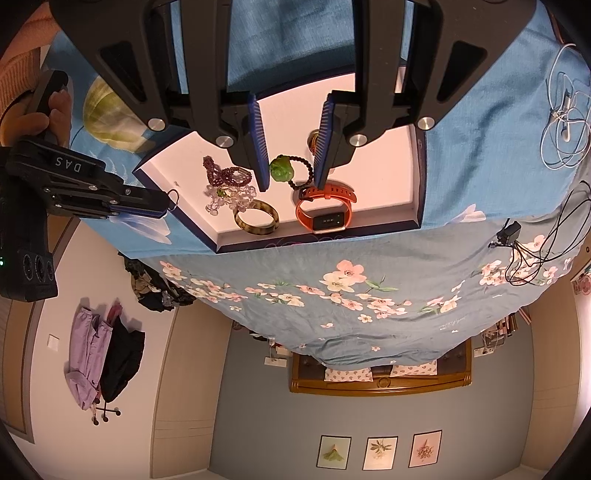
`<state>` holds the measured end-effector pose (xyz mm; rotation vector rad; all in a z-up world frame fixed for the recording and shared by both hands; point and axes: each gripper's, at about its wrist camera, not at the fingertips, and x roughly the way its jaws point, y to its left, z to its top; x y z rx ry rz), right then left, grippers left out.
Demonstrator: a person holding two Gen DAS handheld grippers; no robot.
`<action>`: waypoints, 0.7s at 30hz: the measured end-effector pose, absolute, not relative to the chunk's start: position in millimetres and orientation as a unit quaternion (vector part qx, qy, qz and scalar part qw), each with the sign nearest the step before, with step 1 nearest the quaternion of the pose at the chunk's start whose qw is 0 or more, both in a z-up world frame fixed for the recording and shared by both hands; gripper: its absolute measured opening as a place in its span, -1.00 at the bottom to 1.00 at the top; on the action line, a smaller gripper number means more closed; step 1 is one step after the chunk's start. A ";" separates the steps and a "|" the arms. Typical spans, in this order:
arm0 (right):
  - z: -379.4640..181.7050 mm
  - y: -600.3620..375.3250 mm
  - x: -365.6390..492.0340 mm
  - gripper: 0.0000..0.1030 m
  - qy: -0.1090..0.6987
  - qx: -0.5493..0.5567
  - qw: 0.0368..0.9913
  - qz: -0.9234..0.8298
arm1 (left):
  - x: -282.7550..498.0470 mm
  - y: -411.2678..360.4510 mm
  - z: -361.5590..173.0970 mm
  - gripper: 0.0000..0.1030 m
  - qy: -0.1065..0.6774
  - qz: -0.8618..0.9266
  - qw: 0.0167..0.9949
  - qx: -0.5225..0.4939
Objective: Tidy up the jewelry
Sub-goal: 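Lower the cord ring into the box with the left gripper while the right lowers the silver ring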
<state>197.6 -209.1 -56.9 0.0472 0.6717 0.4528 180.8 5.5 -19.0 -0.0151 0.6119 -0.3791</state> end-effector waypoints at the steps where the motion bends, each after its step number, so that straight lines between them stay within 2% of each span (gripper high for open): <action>1: -56.7 -208.8 198.3 -0.91 0.327 0.023 0.919 0.220 | 183.1 5.3 -19.0 -0.52 0.299 -0.185 0.936 -0.007; 21: -54.7 -206.1 203.4 -0.91 0.328 0.024 0.918 0.220 | 193.4 2.7 -25.3 -0.52 0.304 -0.180 0.935 -0.008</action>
